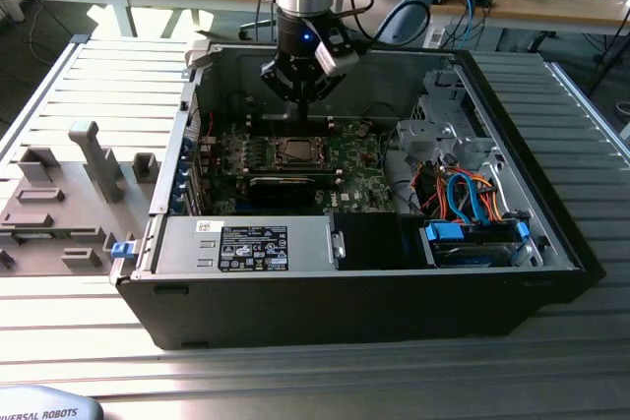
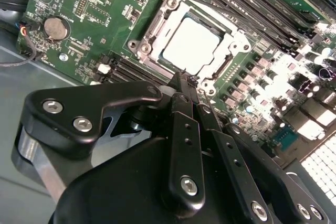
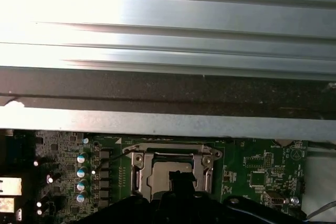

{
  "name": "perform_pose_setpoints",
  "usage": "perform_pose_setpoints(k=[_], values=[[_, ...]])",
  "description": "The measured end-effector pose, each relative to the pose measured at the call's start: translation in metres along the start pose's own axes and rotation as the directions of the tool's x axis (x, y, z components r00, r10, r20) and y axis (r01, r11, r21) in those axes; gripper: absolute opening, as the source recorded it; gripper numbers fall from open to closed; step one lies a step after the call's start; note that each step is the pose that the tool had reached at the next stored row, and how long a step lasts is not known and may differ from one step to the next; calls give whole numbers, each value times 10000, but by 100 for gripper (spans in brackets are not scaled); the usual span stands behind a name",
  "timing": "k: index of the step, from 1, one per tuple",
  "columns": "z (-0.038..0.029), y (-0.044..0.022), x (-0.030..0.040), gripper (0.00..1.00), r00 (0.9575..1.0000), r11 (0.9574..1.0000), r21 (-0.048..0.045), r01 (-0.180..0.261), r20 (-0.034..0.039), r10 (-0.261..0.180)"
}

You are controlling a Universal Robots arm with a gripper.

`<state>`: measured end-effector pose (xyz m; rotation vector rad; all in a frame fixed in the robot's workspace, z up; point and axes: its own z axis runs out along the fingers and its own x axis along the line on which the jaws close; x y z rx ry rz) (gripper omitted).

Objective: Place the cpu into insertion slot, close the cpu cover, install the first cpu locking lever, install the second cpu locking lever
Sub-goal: 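Install the first cpu locking lever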

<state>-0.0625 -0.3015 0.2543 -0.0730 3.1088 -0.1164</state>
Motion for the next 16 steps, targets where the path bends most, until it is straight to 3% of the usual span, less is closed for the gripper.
perform_pose_setpoints(k=[6,16], values=[[-1,4,80,11,10000,10000,2,-1,0,1],[0,8,156,11,10000,10000,3,0,-1,0]])
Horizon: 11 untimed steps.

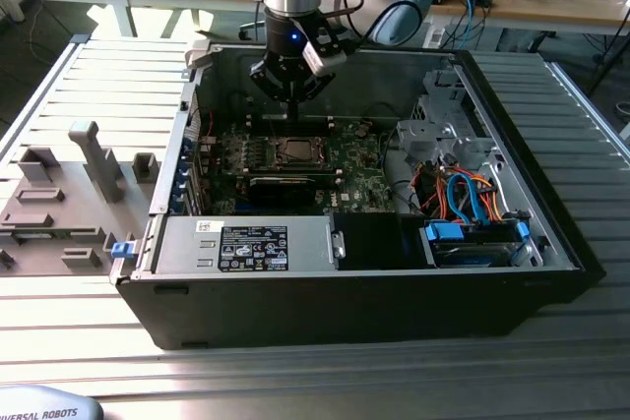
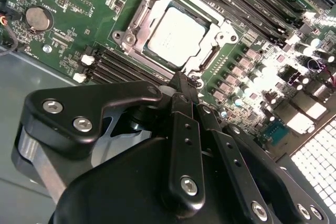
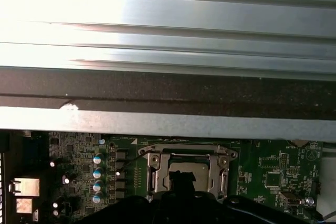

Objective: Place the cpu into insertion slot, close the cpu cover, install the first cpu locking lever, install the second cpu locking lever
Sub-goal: 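Install the first cpu locking lever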

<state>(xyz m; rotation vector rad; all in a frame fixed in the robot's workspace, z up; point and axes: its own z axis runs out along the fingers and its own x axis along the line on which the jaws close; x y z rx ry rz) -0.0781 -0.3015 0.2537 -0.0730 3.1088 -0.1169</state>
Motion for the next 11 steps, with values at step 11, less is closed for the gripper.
perform_pose_setpoints(k=[11], values=[[2,3,60,11,10000,10000,0,0,0,0]])
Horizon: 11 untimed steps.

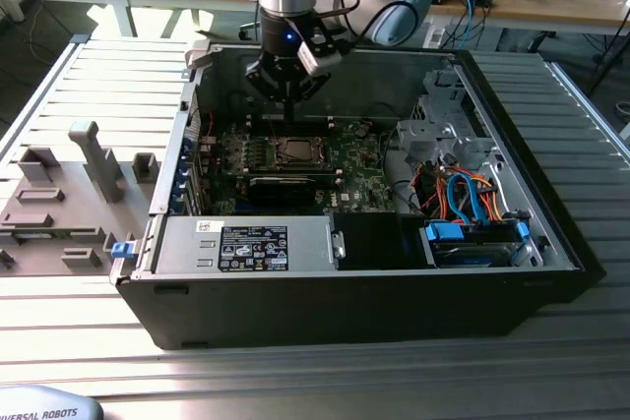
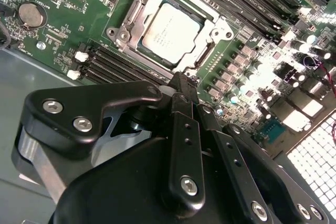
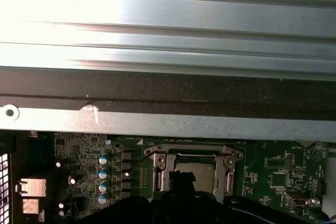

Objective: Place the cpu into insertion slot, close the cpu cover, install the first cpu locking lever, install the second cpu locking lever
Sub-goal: 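Install the first cpu locking lever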

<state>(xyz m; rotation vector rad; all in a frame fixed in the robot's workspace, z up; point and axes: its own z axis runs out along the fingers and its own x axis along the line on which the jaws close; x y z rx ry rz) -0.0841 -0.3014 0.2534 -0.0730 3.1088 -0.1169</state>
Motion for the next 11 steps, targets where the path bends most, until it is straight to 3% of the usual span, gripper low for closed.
perform_pose_setpoints(k=[11], values=[[2,2,36,11,10000,10000,0,0,0,0]])
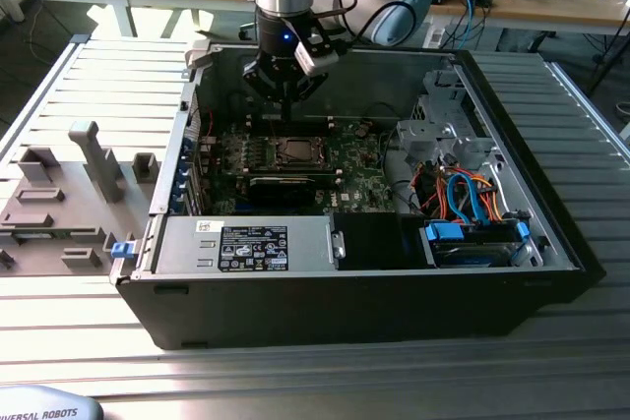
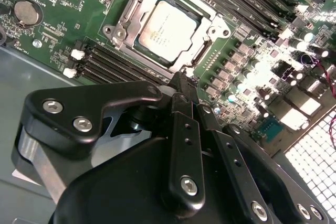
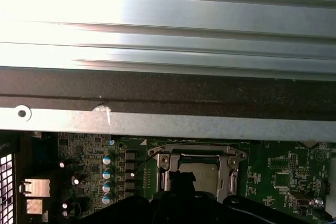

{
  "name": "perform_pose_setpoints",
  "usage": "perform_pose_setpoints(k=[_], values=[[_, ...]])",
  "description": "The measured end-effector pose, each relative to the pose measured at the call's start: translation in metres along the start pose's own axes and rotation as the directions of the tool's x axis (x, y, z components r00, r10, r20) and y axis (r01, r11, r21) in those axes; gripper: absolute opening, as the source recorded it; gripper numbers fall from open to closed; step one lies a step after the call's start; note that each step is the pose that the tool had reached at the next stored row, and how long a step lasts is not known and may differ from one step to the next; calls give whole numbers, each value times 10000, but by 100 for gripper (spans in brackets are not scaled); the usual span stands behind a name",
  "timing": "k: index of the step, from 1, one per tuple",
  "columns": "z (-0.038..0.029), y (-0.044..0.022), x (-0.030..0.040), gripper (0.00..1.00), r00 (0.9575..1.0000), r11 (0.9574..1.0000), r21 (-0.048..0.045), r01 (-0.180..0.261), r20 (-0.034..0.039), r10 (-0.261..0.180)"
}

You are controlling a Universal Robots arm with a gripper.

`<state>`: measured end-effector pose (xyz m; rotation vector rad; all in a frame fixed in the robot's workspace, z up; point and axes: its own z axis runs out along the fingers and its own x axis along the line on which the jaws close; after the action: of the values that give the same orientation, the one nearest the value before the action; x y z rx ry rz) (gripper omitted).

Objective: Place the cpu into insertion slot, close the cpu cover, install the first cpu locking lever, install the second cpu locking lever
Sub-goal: 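Install the first cpu locking lever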

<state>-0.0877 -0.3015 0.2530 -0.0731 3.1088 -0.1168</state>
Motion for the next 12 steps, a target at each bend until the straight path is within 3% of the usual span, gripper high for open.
perform_pose_setpoints(k=[12], values=[[4,2,40,11,10000,10000,1,0,0,0]])
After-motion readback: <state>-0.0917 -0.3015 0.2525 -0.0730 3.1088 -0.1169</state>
